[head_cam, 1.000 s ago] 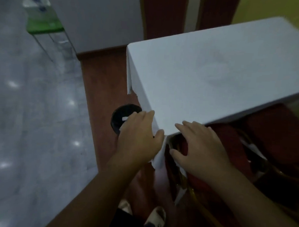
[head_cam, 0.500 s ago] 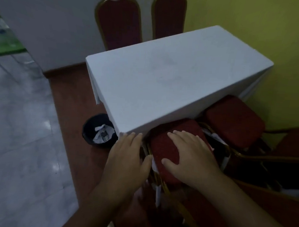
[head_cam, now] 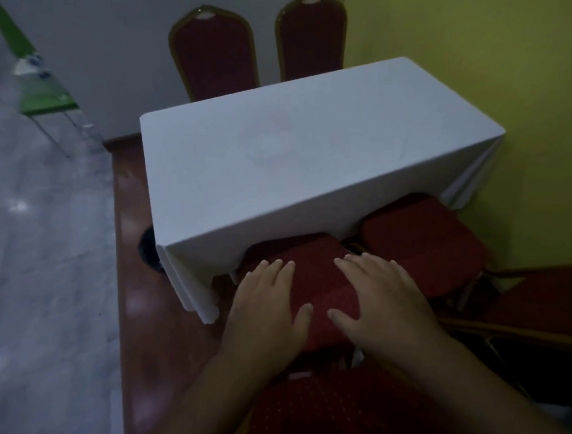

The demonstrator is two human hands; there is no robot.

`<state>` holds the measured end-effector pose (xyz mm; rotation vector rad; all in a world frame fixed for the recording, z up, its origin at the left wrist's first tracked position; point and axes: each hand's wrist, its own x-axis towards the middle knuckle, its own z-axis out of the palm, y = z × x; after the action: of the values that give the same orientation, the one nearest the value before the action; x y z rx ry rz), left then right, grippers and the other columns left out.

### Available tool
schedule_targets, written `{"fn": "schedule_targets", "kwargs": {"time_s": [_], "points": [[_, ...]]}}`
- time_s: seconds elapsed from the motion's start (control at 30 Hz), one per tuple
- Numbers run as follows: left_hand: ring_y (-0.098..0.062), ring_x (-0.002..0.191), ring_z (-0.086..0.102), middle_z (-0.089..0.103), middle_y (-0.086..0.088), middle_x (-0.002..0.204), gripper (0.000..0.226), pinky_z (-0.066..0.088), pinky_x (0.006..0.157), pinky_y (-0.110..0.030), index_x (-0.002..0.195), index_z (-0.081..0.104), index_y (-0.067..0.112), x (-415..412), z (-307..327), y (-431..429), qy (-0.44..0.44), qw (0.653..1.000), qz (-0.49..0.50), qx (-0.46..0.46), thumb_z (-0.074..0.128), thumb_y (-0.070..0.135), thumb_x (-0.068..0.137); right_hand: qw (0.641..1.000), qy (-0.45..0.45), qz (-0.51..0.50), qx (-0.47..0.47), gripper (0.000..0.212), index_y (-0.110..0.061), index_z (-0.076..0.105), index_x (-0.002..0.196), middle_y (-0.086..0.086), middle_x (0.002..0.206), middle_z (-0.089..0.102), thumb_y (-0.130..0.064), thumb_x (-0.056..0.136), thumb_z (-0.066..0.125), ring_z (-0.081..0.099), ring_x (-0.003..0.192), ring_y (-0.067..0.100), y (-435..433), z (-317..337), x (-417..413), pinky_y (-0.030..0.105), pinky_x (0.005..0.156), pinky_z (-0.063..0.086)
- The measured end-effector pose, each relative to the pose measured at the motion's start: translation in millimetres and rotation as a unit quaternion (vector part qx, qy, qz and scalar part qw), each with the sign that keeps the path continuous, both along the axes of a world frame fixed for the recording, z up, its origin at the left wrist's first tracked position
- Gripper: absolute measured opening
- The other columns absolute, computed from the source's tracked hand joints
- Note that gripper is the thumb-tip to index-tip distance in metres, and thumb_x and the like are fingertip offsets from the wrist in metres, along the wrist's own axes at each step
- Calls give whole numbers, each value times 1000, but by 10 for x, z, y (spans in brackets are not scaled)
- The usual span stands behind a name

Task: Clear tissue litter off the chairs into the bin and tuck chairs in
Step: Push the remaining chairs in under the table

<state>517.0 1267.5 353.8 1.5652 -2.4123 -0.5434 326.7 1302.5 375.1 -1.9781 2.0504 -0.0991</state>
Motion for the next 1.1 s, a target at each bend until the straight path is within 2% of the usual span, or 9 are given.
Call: {"fn": "schedule_targets", "kwargs": {"time_s": [0.23, 0.5, 0.57, 0.7, 0.73, 0.83, 0.97, 1.03, 1.1], "points": [[-15, 148, 15, 29, 7, 158, 72, 20, 120, -42, 151, 26, 26, -214, 21, 360, 35, 999, -8, 23, 50, 55, 90, 999, -14, -31, -18, 82, -34, 27, 149, -13, 156, 30, -68, 79, 52, 17, 147, 11, 338, 30, -308, 42, 122, 10], [-8, 149, 9, 19, 15, 160, 78, 11, 121, -29, 152, 17, 33, -977, 100, 499, 36, 999, -22, 28, 50, 61, 87, 1000, -4, -6, -26, 79, -34, 30, 147, -13, 154, 33, -68, 78, 46, 19, 146, 11, 353, 72, -1232, 42, 122, 10], [-8, 149, 11, 20, 15, 159, 78, 12, 120, -28, 152, 18, 34, -1356, 82, 439, 24, 999, -37, 29, 47, 63, 86, 999, -1, 0, -44, 75, -34, 37, 144, -13, 150, 39, -67, 78, 47, 25, 144, 11, 259, 61, -1654, 40, 121, 12], [-26, 133, 49, 57, -2, 138, 68, 41, 107, -43, 134, 56, 16, -2453, -66, 398, 72, 997, -27, 17, 58, 50, 76, 997, 15, 29, -66, 62, -37, 50, 134, -15, 134, 55, -64, 78, 51, 40, 135, 11, 163, -117, -2879, 38, 116, 21], [-23, 131, 50, 58, 0, 137, 66, 42, 106, -41, 133, 57, 17, -2780, -104, 418, 88, 995, -31, 33, 57, 51, 77, 998, 21, 33, -56, 59, -38, 51, 132, -16, 132, 56, -65, 79, 50, 41, 134, 9, 164, -166, -3243, 38, 116, 22], [-9, 138, 35, 44, 10, 147, 63, 28, 113, -27, 144, 41, 26, -3725, -254, 558, 105, 988, -83, 83, 48, 56, 89, 997, 43, 67, -11, 52, -39, 54, 126, -17, 128, 57, -68, 84, 46, 43, 130, 8, 305, -256, -4284, 38, 116, 25], [-6, 130, 42, 47, 13, 141, 61, 35, 106, -24, 143, 38, 32, -4734, -276, 731, 128, 970, -144, 146, 45, 62, 90, 995, 37, 86, 19, 45, -40, 58, 116, -19, 117, 60, -71, 89, 38, 49, 120, 5, 572, -269, -5340, 31, 108, 29], [-7, 125, 45, 50, 12, 138, 61, 38, 102, -25, 141, 37, 34, -5138, -312, 795, 124, 963, -175, 162, 41, 65, 88, 992, 30, 119, 15, 38, -37, 62, 107, -20, 106, 63, -66, 92, 42, 54, 108, 5, 698, -268, -5721, 32, 97, 38], [-12, 122, 47, 50, 9, 135, 61, 42, 100, -33, 138, 35, 34, -5491, -363, 874, 96, 956, -209, 185, 37, 68, 87, 988, 19, 151, 33, 36, -35, 64, 104, -19, 101, 65, -65, 92, 47, 56, 100, 7, 808, -273, -6041, 37, 86, 44]]}}
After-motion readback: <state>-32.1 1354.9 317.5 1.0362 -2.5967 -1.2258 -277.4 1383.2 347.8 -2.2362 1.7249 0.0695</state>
